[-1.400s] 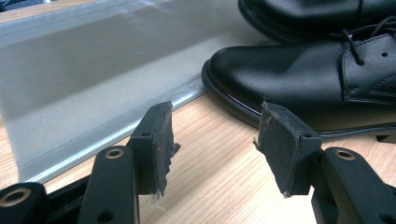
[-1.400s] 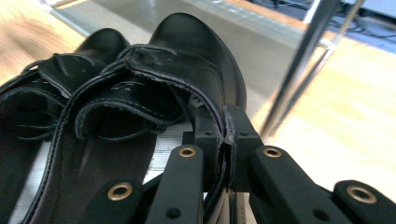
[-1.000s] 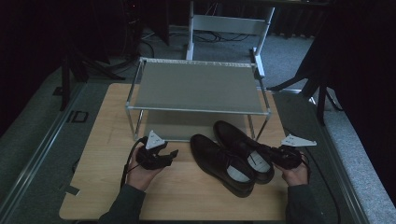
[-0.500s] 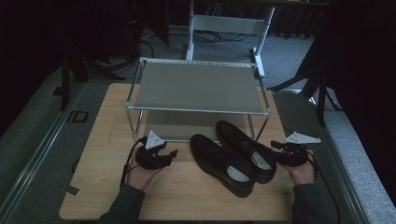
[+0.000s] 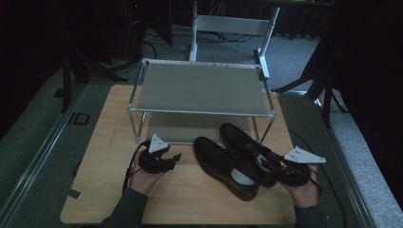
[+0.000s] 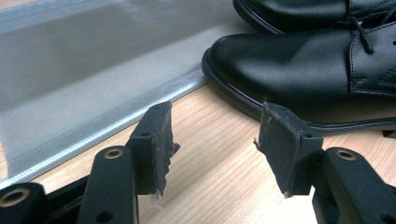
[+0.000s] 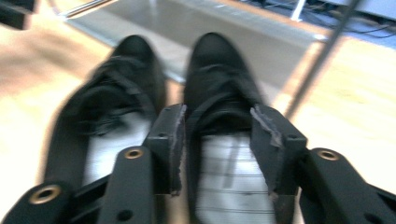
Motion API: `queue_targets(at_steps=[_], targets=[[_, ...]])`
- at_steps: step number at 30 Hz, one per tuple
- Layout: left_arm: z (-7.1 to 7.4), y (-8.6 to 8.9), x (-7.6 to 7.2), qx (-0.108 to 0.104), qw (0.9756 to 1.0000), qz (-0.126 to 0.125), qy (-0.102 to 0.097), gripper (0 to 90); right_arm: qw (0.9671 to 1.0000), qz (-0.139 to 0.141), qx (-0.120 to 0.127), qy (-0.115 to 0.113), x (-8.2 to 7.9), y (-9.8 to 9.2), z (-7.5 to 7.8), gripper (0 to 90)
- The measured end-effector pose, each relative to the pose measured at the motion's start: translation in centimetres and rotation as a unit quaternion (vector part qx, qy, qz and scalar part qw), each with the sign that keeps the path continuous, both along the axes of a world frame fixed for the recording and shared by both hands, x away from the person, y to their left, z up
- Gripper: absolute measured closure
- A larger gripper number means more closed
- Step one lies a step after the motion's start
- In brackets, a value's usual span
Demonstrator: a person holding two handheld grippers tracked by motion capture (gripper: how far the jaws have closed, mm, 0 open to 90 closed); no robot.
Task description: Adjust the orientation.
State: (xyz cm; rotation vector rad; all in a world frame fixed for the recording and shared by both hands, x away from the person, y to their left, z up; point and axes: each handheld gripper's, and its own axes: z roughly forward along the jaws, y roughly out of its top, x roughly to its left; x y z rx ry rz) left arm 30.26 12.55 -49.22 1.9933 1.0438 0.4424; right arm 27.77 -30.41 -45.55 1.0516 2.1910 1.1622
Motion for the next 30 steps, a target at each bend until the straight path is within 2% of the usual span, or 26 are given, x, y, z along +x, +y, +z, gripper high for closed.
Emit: queue_targets(at_steps=[3, 7, 11, 12, 15, 20, 23, 25, 26, 30], targets=[[0.0, 0.0, -0.1, 0.0, 1.0, 0.0, 0.0, 45.1, 0.9998, 0.017, -0.009, 0.0, -1.1, 1.6, 0.0, 60.6], [0.0, 0.0, -0.1, -0.001, 1.0, 0.002, 0.0, 45.0, 0.9993, 0.026, -0.027, 0.008, -1.7, 2.9, -0.3, 67.6], [0.0, 0.0, -0.1, 0.0, 1.0, 0.001, 0.0, 45.0, 0.9986, 0.033, -0.039, 0.017, -2.0, 3.6, -0.8, 69.0], [0.0, 0.0, -0.1, 0.0, 1.0, 0.001, 0.0, 45.0, 0.9983, 0.034, -0.04, 0.025, -1.9, 3.8, -1.1, 68.9], [-0.1, -0.1, -0.1, 0.0, 1.0, -0.001, 0.0, 44.9, 0.9979, 0.029, -0.044, 0.038, -1.8, 4.2, -1.6, 68.3], [-0.2, -0.2, -0.2, 0.002, 1.0, -0.002, 0.001, 44.8, 0.9965, 0.012, -0.069, 0.045, -1.5, 4.7, -2.1, 68.5], [-0.2, -0.2, -0.1, 0.001, 1.0, -0.001, 0.001, 44.8, 0.9947, 0.008, -0.08, 0.064, -1.1, 4.8, -2.5, 68.9], [-0.2, -0.2, -0.1, 0.001, 1.0, -0.002, 0.001, 44.9, 0.9934, 0.012, -0.082, 0.08, -0.8, 5.0, -2.9, 72.0], [-0.1, -0.2, -0.2, 0.002, 1.0, -0.002, 0.001, 44.9, 0.9933, 0.009, -0.079, 0.083, -0.7, 5.0, -2.9, 79.4], [-0.1, -0.1, -0.2, 0.002, 1.0, -0.001, -0.001, 44.8, 0.9927, 0.003, -0.089, 0.08, -0.8, 5.0, -2.8, 82.7]])
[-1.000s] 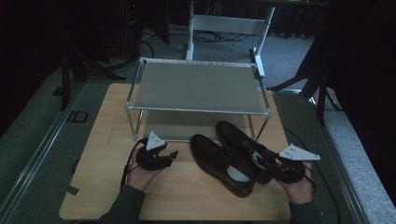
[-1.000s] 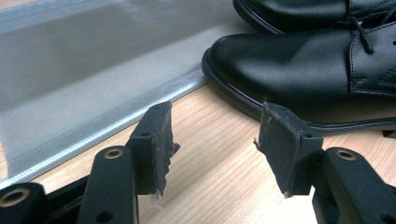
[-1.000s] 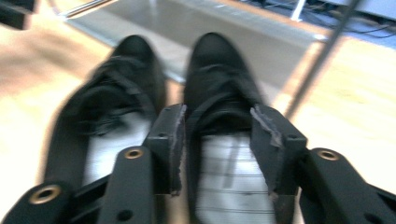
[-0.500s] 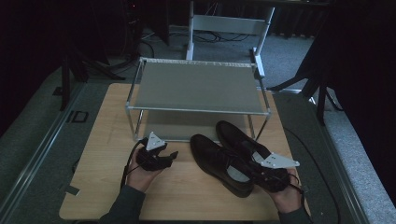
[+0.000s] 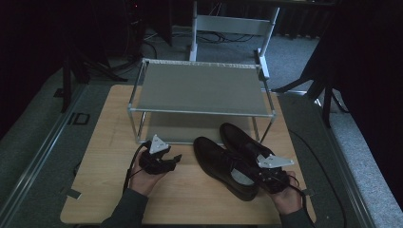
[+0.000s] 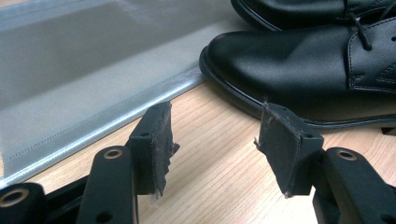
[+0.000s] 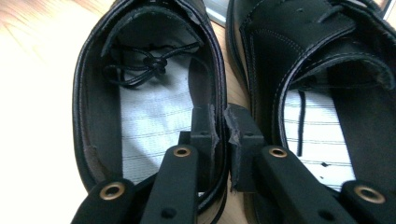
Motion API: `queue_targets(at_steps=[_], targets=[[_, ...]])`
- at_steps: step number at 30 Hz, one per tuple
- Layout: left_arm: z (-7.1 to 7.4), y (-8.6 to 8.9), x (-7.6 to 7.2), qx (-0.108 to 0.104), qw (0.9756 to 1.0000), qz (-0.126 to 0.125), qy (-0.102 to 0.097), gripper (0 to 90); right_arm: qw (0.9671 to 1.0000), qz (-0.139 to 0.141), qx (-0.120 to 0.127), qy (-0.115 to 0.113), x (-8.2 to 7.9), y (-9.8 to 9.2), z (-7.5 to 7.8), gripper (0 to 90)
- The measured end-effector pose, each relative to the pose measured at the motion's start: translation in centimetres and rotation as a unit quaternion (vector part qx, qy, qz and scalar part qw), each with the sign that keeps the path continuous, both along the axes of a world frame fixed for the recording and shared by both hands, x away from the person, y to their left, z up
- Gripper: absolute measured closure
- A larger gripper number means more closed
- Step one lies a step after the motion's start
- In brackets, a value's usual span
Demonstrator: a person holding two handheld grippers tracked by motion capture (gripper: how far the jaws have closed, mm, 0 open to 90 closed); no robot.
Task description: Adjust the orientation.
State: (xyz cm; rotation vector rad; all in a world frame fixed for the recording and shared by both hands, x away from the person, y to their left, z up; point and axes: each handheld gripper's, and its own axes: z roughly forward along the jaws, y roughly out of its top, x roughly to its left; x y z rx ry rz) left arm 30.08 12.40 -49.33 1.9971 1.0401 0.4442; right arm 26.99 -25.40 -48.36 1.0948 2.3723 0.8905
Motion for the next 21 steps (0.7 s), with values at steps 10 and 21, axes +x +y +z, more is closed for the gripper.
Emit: queue_targets(at_steps=[10, 21], targets=[[-0.1, -0.2, 0.0, 0.002, 1.0, -0.002, 0.003, 44.6, 0.9997, -0.024, -0.007, -0.002, -2.2, -2.3, 0.1, 82.9], [-0.4, -0.5, 0.1, 0.006, 0.9999, -0.007, 0.006, 44.6, 0.9984, -0.021, 0.024, -0.047, -1.5, -4.1, 2.0, 65.4]])
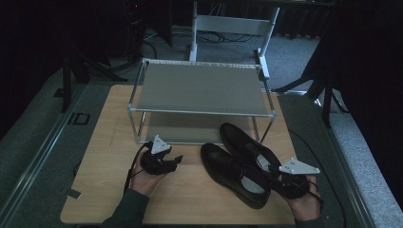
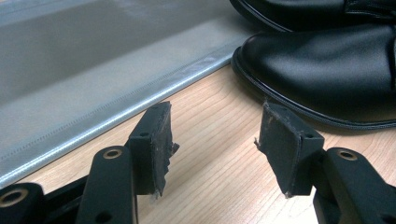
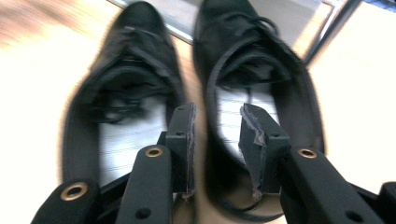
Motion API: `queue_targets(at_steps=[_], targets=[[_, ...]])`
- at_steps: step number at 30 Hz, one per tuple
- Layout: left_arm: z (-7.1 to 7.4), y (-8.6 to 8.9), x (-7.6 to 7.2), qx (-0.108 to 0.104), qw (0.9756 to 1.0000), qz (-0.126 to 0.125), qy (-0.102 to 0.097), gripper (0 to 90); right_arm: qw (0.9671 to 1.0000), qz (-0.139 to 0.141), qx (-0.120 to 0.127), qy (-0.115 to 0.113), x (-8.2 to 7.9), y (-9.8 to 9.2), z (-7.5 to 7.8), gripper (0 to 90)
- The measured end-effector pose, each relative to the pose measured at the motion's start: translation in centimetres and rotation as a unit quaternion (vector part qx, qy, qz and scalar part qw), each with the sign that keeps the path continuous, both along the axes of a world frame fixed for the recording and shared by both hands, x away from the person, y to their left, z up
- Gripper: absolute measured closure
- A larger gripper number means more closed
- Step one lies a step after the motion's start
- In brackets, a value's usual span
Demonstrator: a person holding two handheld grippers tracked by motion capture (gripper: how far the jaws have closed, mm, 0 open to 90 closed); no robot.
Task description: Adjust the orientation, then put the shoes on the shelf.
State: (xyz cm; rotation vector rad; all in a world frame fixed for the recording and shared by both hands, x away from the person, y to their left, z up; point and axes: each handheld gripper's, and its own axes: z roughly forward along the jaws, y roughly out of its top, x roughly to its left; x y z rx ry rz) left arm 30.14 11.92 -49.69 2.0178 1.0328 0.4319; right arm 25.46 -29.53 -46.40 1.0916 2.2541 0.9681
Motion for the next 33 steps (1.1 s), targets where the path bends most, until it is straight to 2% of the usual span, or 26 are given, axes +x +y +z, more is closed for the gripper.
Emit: queue_targets(at_steps=[2, 5, 6, 8, 12, 18, 19, 20, 21, 23, 25, 27, 28, 33], targets=[[0.0, -0.1, 0.0, 0.002, 1.0, -0.002, -0.001, 44.6, 0.9999, -0.001, -0.01, 0.014, 1.3, 0.0, -0.4, 67.3], [0.0, -0.1, -0.1, 0.001, 1.0, -0.002, -0.001, 44.5, 0.9981, 0.026, -0.015, 0.053, 3.0, 0.5, -1.2, 71.5], [0.0, 0.0, 0.0, 0.001, 1.0, -0.001, -0.001, 44.5, 0.9973, 0.034, -0.021, 0.061, 3.4, 0.8, -1.5, 76.9], [0.0, 0.0, 0.0, 0.0, 1.0, 0.002, 0.0, 44.5, 0.9964, 0.045, -0.011, 0.071, 3.8, 0.7, -1.4, 85.4], [0.1, 0.2, 0.0, -0.001, 1.0, 0.003, -0.001, 44.5, 0.996, 0.048, -0.017, 0.074, 3.6, 0.6, -1.2, 86.3], [0.1, 0.2, 0.0, 0.0, 1.0, 0.002, -0.001, 44.5, 0.9945, 0.064, 0.004, 0.083, 2.8, -0.5, -1.3, 85.5], [0.0, 0.1, 0.0, 0.0, 1.0, 0.002, -0.001, 44.5, 0.9942, 0.067, 0.011, 0.084, 2.7, -0.7, -1.4, 83.3], [0.0, 0.0, 0.0, 0.001, 1.0, 0.001, -0.001, 44.5, 0.9946, 0.063, 0.012, 0.082, 2.7, -0.7, -1.3, 75.9], [0.0, 0.0, 0.1, 0.0, 1.0, 0.001, 0.0, 44.5, 0.9956, 0.054, 0.005, 0.077, 2.6, -0.8, -1.2, 69.5], [-0.1, -0.1, 0.1, 0.0, 1.0, 0.0, 0.0, 44.5, 0.9969, 0.04, -0.001, 0.068, 2.2, -1.0, -0.8, 63.6], [-0.2, -0.1, 0.1, 0.002, 1.0, -0.001, 0.002, 44.4, 0.9979, 0.027, 0.009, 0.058, 1.6, -1.3, -0.3, 54.0], [-0.2, -0.2, 0.1, 0.002, 1.0, -0.001, 0.003, 44.4, 0.9971, 0.031, 0.028, 0.063, 1.1, -1.4, 0.1, 49.3], [-0.3, -0.3, 0.0, 0.001, 1.0, -0.002, 0.003, 44.5, 0.9971, 0.031, 0.028, 0.063, 0.8, -1.2, 0.2, 47.4], [-0.2, -0.8, -0.1, 0.002, 0.9999, -0.01, 0.003, 44.4, 0.9972, 0.036, -0.01, 0.065, 0.7, -0.1, -0.1, 40.3]])
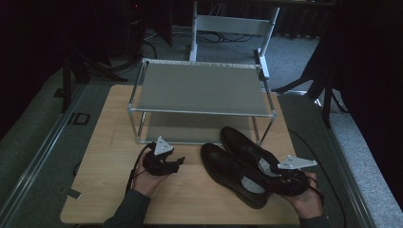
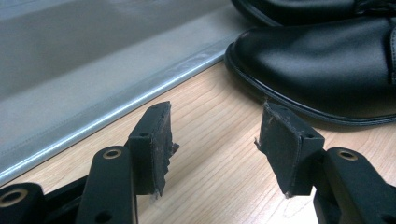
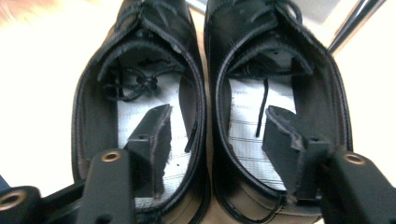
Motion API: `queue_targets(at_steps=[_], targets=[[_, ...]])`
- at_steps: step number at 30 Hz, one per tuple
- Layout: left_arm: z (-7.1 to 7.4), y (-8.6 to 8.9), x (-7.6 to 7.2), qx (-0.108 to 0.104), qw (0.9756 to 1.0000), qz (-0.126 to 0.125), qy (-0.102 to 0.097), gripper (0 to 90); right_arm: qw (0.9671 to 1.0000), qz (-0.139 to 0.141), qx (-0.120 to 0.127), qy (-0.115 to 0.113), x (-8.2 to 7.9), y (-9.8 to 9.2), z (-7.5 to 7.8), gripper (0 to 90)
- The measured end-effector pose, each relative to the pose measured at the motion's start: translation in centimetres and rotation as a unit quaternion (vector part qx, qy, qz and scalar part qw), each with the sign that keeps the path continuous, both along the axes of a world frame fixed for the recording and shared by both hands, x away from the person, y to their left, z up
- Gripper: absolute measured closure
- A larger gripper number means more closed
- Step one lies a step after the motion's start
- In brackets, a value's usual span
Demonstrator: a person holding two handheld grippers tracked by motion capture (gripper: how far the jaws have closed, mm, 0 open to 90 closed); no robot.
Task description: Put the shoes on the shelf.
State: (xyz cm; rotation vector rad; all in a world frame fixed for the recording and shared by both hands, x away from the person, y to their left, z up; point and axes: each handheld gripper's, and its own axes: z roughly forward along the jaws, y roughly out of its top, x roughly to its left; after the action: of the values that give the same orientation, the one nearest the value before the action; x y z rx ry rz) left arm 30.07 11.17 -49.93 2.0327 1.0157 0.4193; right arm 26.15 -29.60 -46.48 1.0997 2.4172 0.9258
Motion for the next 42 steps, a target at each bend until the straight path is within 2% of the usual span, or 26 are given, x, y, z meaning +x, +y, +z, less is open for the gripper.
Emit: queue_targets(at_steps=[3, 6, 9, 10, 11, 12, 19, 23, 26, 32, 33, 36, 42], targets=[[-0.1, -0.2, -0.1, 0.0, 1.0, -0.005, 0.002, 44.4, 0.9997, 0.006, -0.021, 0.012, 0.4, 0.5, -0.5, 39.1], [-0.2, -0.7, -0.2, -0.011, 0.9997, -0.017, 0.011, 44.7, 0.9988, 0.009, -0.038, 0.03, 0.6, 0.8, -0.9, 37.9], [-0.5, -2.0, -0.8, -0.008, 0.9988, -0.045, 0.017, 45.2, 0.9976, 0.007, -0.059, 0.034, 0.7, 0.9, -1.1, 35.7], [-0.5, -2.0, -0.8, -0.008, 0.9988, -0.045, 0.017, 45.4, 0.9976, 0.007, -0.059, 0.034, 0.7, 0.9, -1.1, 35.7], [-0.8, -3.4, -1.4, -0.003, 0.9975, -0.068, 0.021, 45.4, 0.9975, 0.007, -0.06, 0.036, 0.7, 0.9, -1.1, 35.6], [-1.1, -3.9, -1.6, -0.002, 0.9967, -0.078, 0.024, 45.7, 0.9973, 0.008, -0.062, 0.04, 0.8, 0.8, -1.0, 35.0], [-3.1, -7.5, -2.9, 0.011, 0.9906, -0.127, 0.051, 46.2, 0.9974, 0.008, -0.061, 0.037, 0.8, 0.7, -1.1, 33.8], [-4.2, -9.1, -3.4, 0.022, 0.9857, -0.154, 0.064, 47.8, 0.9972, 0.008, -0.062, 0.041, 0.8, 0.7, -1.0, 33.7], [-4.7, -10.0, -3.4, 0.024, 0.9843, -0.163, 0.063, 47.9, 0.997, 0.009, -0.062, 0.046, 0.9, 0.7, -1.0, 33.8], [-5.3, -11.3, -2.8, 0.014, 0.9838, -0.163, 0.073, 48.4, 0.997, 0.013, -0.057, 0.051, 1.0, 0.5, -0.9, 34.2], [-5.2, -11.5, -2.7, 0.019, 0.9842, -0.162, 0.068, 48.4, 0.997, 0.014, -0.057, 0.051, 1.0, 0.5, -0.9, 34.3], [-5.0, -11.6, -2.4, 0.009, 0.9841, -0.164, 0.067, 48.8, 0.9969, 0.015, -0.058, 0.051, 1.0, 0.5, -0.9, 34.3], [-4.8, -12.0, -1.9, 0.021, 0.9849, -0.159, 0.065, 48.9, 0.9963, 0.017, -0.063, 0.056, 1.1, 0.6, -0.9, 33.9]])
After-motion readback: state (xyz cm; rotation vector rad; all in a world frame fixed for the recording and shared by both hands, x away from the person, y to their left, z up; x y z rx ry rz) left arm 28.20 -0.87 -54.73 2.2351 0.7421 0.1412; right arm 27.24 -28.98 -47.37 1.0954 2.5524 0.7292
